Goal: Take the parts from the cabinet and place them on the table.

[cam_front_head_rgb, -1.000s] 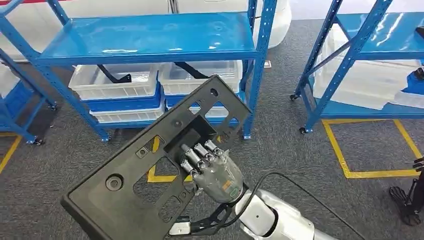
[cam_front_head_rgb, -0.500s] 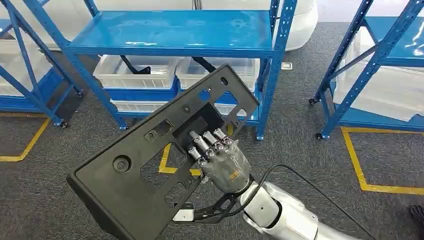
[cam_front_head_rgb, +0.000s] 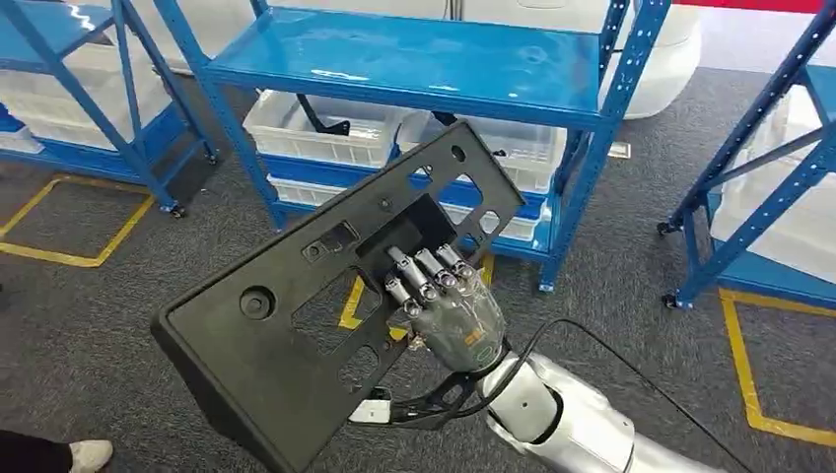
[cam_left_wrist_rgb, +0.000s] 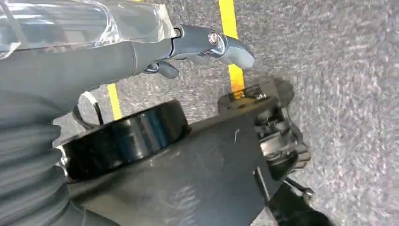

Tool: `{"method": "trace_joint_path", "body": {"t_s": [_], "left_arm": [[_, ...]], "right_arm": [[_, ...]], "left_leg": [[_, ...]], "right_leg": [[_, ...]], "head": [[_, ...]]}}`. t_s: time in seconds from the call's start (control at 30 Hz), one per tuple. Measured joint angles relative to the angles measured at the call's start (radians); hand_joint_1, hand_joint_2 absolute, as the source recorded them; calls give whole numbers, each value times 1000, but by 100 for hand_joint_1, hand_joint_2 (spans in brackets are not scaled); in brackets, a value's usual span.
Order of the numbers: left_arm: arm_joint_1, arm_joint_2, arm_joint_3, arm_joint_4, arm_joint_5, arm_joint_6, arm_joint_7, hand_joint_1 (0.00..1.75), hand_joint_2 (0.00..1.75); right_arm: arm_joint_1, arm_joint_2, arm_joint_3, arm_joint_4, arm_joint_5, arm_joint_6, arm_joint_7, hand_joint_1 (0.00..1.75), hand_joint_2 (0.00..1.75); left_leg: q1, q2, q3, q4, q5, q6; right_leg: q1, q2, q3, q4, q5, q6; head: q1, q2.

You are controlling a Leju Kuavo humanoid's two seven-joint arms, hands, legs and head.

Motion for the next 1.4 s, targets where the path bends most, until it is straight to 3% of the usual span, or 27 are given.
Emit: {"method": "trace_joint_path", "body": {"t_s": [0.03, 0.1, 0.13, 0.17, 0.2, 0.3, 0.33, 0.4, 0.43, 0.47, 0.5, 0.63, 0.67, 0.7, 0.73, 0.8, 0.83, 0.9, 0.97, 1.0, 1.03, 1.07, 1.17, 1.2, 1.27, 1.33, 1.4], "left_arm": [[-1, 0, -1, 0, -2, -2, 3, 0, 175], [3, 0, -6, 0, -11, -3, 3, 0, 175], [5, 3, -9, 0, -18, -3, 3, 0, 175], [5, 2, -13, 0, -23, -5, 4, 0, 175], [1, 2, -16, 0, -25, -7, 5, 0, 175], [-9, 2, -21, 0, -25, -6, 13, 0, 175], [-9, 2, -23, 0, -30, -6, 13, 0, 175], [-8, 3, -24, 0, -39, -6, 13, 0, 175], [-9, 3, -24, 0, -39, -6, 13, 0, 175], [-10, 5, -24, 0, -39, -5, 13, 0, 175], [-14, 10, -25, 0, -40, -5, 13, 0, 175], [-17, 13, -28, 0, -45, -5, 13, 0, 175], [-12, 14, -29, 0, -47, -5, 15, 0, 175], [-13, 15, -31, 0, -53, -5, 17, 0, 175], [-14, 18, -31, 0, -56, -5, 18, 0, 175], [-14, 18, -34, 0, -64, -10, 26, 0, 175], [-13, 18, -37, 0, -67, -12, 31, 0, 175], [-6, 19, -41, 0, -74, -15, 39, 0, 175], [-1, 21, -42, 0, -79, -20, 50, 0, 175], [0, 28, -43, 0, -85, -21, 57, 0, 175], [-3, 35, -45, 0, -92, -21, 64, 0, 175], [-1, 35, -47, 0, -97, -22, 66, 0, 175], [-1, 48, -48, 0, -105, -18, 62, 0, 175], [-3, 47, -49, -1, -108, -18, 59, 0, 175], [-19, 47, -49, -1, -119, -17, 55, 0, 175], [-32, 47, -49, -2, -130, -15, 47, 0, 175], [-37, 47, -49, -3, -137, -15, 45, 0, 175]], "right_arm": [[1, -2, 0, -2, 0, 2, 3, 175, 175], [3, -4, 0, -2, -1, 3, 14, 175, 175], [0, -6, 0, -2, -1, 3, 19, 175, 175], [-3, -8, 0, -3, -1, 3, 26, 175, 175], [-7, -10, 0, -5, -1, 3, 34, 175, 175], [-14, -17, 0, -5, -1, 6, 50, 175, 175], [-15, -19, 0, -5, -1, 7, 54, 175, 175], [-22, -24, 0, -10, -1, 10, 63, 175, 175], [-29, -24, -1, -12, -1, 10, 65, 175, 175], [-36, -25, -2, -14, -1, 10, 66, 175, 175], [-39, -28, -4, -17, -1, 10, 67, 175, 175], [-45, -35, -3, -22, -1, 14, 80, 175, 175], [-48, -41, -3, -24, -2, 18, 90, 175, 175], [-53, -43, -3, -27, 0, 19, 95, 175, 175], [-61, -46, -3, -34, 0, 20, 101, 175, 175], [-57, -57, -3, -35, -1, 21, 107, 175, 175], [-54, -61, -2, -35, 0, 23, 107, 175, 175], [-53, -68, -1, -37, 0, 26, 116, 175, 175], [-57, -77, -1, -41, 0, 27, 125, 175, 175], [-53, -83, -1, -43, 0, 27, 129, 175, 175], [-60, -84, -1, -47, 0, 27, 129, 175, 175], [-59, -89, -2, -52, 0, 27, 130, 175, 175], [-64, -96, -3, -57, -1, 28, 136, 175, 175], [-66, -97, -3, -61, -1, 27, 137, 175, 175], [-70, -97, -8, -70, -1, 27, 136, 175, 175], [-70, -101, -10, -71, -1, 26, 130, 175, 175], [-69, -101, -11, -71, -1, 24, 127, 175, 175]], "left_leg": [[1, -9, -12, 6, 8, 1], [1, -23, -21, -11, 23, -5], [8, -17, -24, -9, 20, -7], [-1, 38, -34, 17, 7, -9], [-1, 66, -62, 76, -23, -13], [1, 83, -165, 295, -109, -15], [-4, 83, -176, 314, -108, -10], [-16, 84, -124, 213, -53, 15], [-30, 92, -70, 109, -9, 39], [-49, 122, -23, 23, 15, 65], [-55, 155, -10, -1, 4, 75], [-69, 120, 1, -38, 19, 83], [-49, 114, 23, -64, 36, 71], [-50, 101, 28, -75, 40, 68], [-47, 97, 28, -75, 43, 75], [-43, 73, 27, -74, 43, 74], [-40, 59, 26, -72, 43, 74], [-28, 32, 25, -64, 41, 67], [-14, 4, 18, -36, 26, 45], [-11, -7, 7, -20, 17, 30], [-13, -18, -12, 6, 9, 26], [-13, -22, -18, 9, 13, 25], [-9, -28, -25, 1, 17, 21], [-17, 20, -34, 26, 5, 15], [-13, 70, -101, 163, -57, 2], [-12, 83, -177, 310, -106, 2], [-16, 83, -176, 288, -75, 15]], "right_leg": [[0, -20, -12, 15, 1, -26], [8, -42, -20, 18, 6, -40], [2, -56, -22, 17, 9, -45], [4, -59, -21, 15, 10, -54], [9, -74, -21, 15, 11, -58], [23, -112, -21, 15, 9, -62], [30, -124, -21, 15, 8, -62], [44, -143, -20, 14, 7, -63], [51, -152, -18, 11, 7, -63], [51, -159, -13, 4, 8, -65], [58, -169, -9, -4, 9, -66], [50, -206, 8, -21, 11, -65], [50, -174, 6, -3, 2, -63], [52, -127, -6, 24, -16, -60], [48, -104, -38, 92, -56, -56], [48, -93, -106, 230, -115, -47], [46, -93, -128, 271, -122, -42], [37, -93, -103, 208, -66, -30], [17, -73, -13, 25, 28, -5], [19, -22, -7, 18, 3, 4], [13, -14, -9, 6, 5, -16], [14, -26, -12, 14, 7, -34], [11, -61, -15, 14, 9, -50], [16, -67, -14, 13, 10, -57], [21, -91, -14, 12, 9, -59], [26, -119, -13, 12, 5, -62], [33, -142, -9, 12, 1, -65]], "head": [[-2, 0], [-3, 0], [-3, 0], [-4, 0], [-3, 0], [-4, 0], [-4, 0], [-4, 0], [-3, 0], [-3, 0], [-3, 0], [-3, 0], [-2, 0], [-3, 0], [-2, 0], [-2, 0], [-2, 0], [-2, 0], [-2, 0], [-2, 0], [3, 0], [0, 0], [-1, 0], [-2, 0], [-2, 0], [-2, 0], [-2, 0]]}}
